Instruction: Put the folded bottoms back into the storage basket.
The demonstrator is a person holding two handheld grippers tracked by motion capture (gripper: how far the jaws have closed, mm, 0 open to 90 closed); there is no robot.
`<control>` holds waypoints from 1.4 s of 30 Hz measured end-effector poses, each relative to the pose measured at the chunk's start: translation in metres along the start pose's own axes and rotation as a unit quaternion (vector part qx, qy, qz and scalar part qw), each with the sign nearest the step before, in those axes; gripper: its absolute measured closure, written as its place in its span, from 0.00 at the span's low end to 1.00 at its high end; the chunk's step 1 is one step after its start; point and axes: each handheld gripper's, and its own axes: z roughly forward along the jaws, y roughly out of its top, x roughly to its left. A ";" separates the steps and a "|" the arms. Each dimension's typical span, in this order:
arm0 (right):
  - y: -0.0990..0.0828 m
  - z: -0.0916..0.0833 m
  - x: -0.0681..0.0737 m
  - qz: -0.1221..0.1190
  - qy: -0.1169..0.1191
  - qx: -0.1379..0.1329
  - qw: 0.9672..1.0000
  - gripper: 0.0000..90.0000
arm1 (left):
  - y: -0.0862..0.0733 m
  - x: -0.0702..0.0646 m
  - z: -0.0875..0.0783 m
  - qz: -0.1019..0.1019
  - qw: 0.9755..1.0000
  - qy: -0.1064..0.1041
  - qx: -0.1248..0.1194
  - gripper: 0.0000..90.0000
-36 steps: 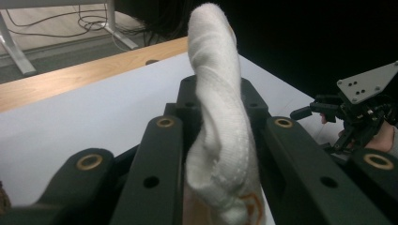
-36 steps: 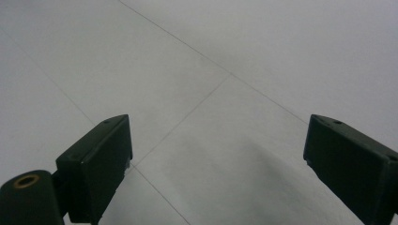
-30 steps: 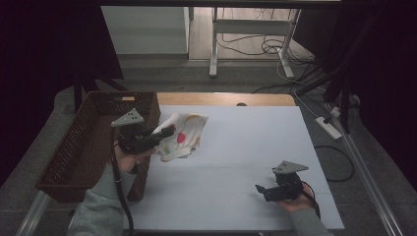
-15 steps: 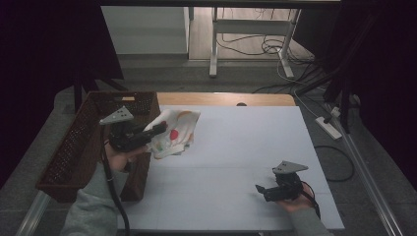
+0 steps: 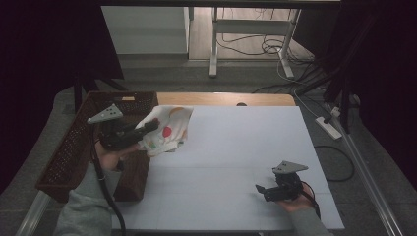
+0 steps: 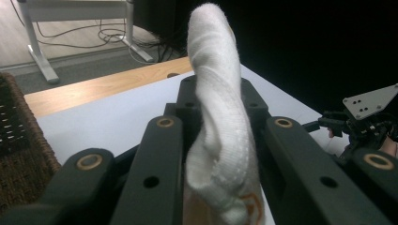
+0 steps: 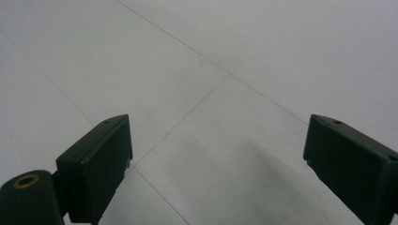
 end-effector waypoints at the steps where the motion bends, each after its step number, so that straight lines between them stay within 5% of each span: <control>1: 0.000 0.000 0.000 0.000 0.000 0.000 1.000 0.10 | 0.000 0.001 -0.001 0.000 1.000 0.001 0.000 0.84; 42: 0.000 0.001 -0.001 -0.001 0.000 0.003 1.000 0.10 | -0.010 0.023 -0.041 -0.021 0.999 0.033 -0.026 0.84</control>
